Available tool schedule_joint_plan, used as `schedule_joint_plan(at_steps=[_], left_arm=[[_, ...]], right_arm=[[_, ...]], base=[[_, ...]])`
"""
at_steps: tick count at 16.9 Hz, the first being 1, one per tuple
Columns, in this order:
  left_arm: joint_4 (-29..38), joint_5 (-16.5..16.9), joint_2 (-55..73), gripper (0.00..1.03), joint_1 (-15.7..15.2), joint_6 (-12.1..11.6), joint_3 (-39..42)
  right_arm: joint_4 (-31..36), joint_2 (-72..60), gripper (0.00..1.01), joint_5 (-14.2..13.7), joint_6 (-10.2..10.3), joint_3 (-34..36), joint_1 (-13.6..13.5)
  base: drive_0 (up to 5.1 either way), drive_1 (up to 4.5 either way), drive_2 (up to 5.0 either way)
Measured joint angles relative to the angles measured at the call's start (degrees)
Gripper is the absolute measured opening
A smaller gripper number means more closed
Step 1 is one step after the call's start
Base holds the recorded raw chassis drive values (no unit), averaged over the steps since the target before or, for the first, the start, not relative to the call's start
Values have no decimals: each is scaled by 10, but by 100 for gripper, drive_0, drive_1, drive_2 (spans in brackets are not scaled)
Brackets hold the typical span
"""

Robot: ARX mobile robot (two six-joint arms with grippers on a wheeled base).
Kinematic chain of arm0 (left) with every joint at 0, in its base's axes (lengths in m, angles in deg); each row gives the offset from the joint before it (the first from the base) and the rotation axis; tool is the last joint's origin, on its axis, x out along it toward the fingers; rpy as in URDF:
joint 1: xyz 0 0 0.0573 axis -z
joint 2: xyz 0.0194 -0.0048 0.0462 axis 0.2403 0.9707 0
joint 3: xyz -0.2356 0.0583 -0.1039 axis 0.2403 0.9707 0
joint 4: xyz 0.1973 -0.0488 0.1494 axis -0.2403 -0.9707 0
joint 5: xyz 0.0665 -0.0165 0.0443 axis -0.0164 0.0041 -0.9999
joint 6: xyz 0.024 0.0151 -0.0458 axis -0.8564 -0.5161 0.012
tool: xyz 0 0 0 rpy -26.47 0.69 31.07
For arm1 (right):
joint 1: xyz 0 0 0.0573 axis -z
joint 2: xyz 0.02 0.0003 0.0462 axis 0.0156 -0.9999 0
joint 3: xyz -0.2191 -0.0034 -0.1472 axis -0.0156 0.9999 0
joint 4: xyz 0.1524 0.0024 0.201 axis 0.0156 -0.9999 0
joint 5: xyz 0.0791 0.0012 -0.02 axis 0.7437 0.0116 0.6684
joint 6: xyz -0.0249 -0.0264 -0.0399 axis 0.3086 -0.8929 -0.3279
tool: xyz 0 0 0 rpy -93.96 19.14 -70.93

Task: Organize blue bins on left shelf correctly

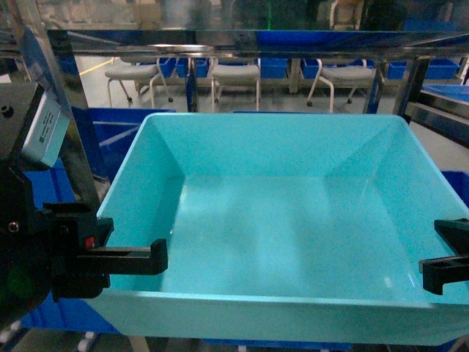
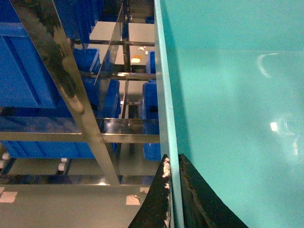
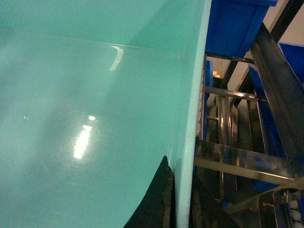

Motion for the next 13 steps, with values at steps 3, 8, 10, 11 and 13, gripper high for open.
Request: schedule_joint_plan(at_steps=[3,8,10,11,13], left_arm=[[-2,2,1,2,0,0,0],[-2,2,1,2,0,0,0],[-3,3,1,2,-1,0,0],[-2,1,1,2,-1,0,0],[1,4,1,2,2,0,0]], right_arm=[[-2,0,2,0,0,0,0],[-3,0,2,0,0,0,0],[-1,0,2,0,0,0,-2],[0,0,2,0,0,0,-4],[-4,0,2,1,0,0,1]], base=[[-302,-249,472],[-302,-249,472],[-302,-249,472],[-302,-249,472],[-43,-43,-43]])
